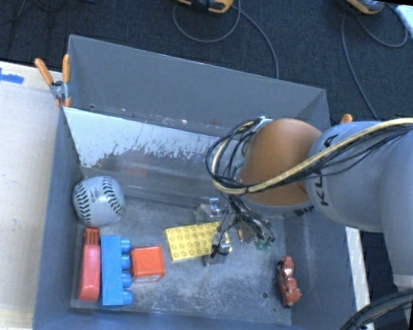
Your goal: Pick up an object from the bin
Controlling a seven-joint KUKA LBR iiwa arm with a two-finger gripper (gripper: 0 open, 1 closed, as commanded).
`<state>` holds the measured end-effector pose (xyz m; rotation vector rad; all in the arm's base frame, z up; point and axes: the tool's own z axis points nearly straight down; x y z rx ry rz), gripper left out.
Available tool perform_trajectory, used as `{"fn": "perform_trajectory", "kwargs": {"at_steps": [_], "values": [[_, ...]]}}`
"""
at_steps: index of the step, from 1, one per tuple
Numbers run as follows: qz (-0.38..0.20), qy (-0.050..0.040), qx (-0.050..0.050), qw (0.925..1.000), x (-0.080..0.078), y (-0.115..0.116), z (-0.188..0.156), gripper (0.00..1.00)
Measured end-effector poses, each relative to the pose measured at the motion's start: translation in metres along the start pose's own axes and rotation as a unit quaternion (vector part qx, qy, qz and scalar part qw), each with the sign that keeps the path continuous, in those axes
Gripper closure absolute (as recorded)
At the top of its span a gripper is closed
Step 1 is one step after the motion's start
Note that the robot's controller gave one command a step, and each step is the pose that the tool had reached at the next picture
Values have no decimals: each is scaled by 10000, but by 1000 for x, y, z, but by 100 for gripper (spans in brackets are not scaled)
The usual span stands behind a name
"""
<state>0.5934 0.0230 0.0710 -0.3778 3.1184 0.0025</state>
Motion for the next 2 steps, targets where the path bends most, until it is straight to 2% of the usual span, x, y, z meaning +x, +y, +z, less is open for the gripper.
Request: {"fn": "perform_trajectory", "kwargs": {"at_steps": [1,2], "values": [[-1,13,-2,10000,1,0,-4,100],[-3,41,-7,10000,3,1,-25,100]]}}
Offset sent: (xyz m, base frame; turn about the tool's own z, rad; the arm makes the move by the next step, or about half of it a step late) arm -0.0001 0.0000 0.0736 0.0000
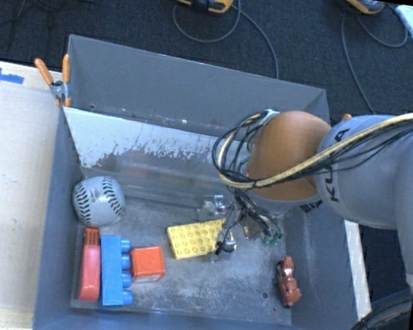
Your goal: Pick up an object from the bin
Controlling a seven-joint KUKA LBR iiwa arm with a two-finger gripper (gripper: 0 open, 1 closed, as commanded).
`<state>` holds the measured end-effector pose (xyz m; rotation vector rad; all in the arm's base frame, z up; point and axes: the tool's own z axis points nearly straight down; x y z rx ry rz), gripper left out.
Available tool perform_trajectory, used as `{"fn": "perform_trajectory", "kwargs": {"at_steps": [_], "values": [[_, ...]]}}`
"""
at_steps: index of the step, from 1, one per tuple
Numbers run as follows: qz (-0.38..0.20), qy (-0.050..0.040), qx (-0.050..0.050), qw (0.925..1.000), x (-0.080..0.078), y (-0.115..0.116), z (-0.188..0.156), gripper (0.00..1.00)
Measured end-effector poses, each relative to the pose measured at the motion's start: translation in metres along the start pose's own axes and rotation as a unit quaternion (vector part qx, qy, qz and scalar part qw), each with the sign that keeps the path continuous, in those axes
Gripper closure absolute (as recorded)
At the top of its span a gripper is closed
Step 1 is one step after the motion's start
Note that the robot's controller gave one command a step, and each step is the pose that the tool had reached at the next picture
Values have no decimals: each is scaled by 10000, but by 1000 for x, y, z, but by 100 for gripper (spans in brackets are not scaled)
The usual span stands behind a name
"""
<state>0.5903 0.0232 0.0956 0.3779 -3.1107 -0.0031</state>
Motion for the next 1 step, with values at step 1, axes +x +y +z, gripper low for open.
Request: {"fn": "perform_trajectory", "kwargs": {"at_steps": [1], "values": [[0,-40,7,10000,-2,0,-19,100]]}}
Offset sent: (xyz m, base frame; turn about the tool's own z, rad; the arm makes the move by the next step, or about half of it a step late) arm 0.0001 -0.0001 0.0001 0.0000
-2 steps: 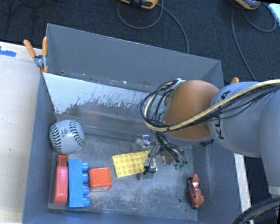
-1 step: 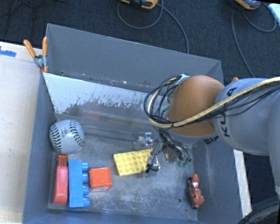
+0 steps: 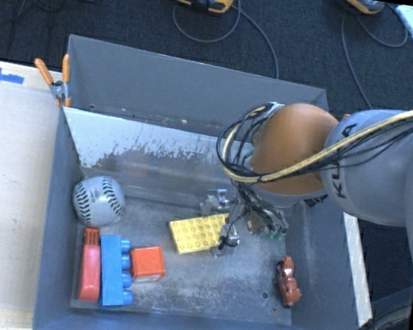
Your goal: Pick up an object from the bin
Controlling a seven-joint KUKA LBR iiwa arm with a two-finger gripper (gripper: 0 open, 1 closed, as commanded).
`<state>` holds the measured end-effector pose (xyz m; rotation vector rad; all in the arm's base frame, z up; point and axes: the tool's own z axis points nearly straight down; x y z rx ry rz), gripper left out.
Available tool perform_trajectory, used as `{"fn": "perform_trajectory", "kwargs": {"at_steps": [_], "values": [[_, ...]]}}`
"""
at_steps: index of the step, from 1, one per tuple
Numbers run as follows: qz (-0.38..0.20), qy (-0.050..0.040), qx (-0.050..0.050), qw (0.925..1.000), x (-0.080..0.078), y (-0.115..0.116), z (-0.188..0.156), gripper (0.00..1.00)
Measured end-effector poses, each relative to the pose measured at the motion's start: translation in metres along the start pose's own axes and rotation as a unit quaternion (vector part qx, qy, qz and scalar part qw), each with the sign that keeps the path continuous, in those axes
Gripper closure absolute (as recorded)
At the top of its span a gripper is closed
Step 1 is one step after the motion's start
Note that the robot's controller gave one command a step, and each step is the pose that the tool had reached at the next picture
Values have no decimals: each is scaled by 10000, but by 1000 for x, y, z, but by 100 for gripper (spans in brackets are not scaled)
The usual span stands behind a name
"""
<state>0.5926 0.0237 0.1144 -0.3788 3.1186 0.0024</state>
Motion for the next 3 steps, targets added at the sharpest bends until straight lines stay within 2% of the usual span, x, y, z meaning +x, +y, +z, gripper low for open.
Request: {"fn": "perform_trajectory", "kwargs": {"at_steps": [3], "values": [[-2,1,-1,10000,0,1,-30,100]]}}
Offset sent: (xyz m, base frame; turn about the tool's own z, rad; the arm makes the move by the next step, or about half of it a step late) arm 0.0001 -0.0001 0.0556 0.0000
